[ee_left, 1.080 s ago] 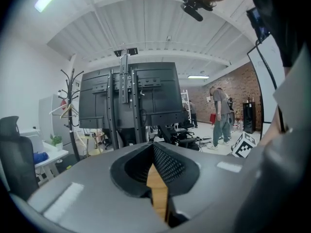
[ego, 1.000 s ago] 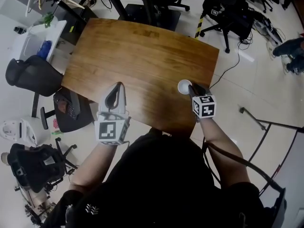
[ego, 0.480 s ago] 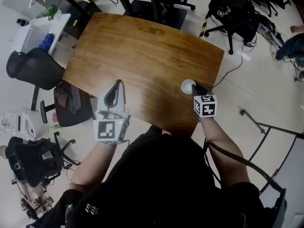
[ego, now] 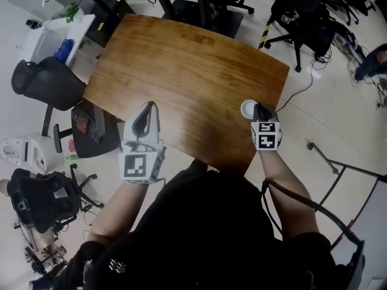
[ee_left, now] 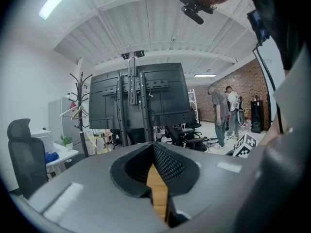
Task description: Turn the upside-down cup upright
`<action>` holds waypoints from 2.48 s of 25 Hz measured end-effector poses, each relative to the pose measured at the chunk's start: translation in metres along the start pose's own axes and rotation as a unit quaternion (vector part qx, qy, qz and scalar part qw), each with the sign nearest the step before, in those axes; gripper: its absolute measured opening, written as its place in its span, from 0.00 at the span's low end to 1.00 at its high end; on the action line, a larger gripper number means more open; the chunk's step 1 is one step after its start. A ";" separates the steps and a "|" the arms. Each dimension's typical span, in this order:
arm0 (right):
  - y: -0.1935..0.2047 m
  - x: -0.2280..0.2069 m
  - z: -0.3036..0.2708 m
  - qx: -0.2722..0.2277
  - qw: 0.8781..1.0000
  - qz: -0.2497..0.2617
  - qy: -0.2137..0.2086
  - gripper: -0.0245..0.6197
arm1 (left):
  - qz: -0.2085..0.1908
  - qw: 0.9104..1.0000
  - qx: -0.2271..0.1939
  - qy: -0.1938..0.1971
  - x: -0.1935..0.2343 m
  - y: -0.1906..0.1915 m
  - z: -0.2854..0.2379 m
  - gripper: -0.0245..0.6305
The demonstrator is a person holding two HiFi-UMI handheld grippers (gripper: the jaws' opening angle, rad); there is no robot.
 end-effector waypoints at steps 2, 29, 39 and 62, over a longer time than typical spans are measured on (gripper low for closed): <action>-0.004 -0.007 0.002 0.007 0.999 0.035 0.021 0.07 | 0.007 1.000 -0.003 -0.003 -0.002 -0.005 -0.001 0.04; 0.012 0.068 -0.010 -0.052 0.994 0.014 -0.098 0.19 | -0.008 1.000 -0.003 -0.019 0.001 -0.017 0.011 0.04; 0.040 -0.011 -0.001 -0.003 0.984 -0.148 -0.102 0.32 | -0.002 1.000 -0.013 -0.024 -0.002 -0.026 0.008 0.04; 0.014 0.033 0.006 -0.025 0.981 -0.045 -0.187 0.11 | -0.006 1.000 -0.018 -0.016 -0.010 -0.030 0.002 0.04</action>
Point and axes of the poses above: the fingertips, and each gripper's own axes: z backward along the fingers, x to its left, y out of its underside, the point moved 3 cm from there along z, backward along the fingers, and after that the axes turned 3 degrees about -x, right-handed, at the moved point
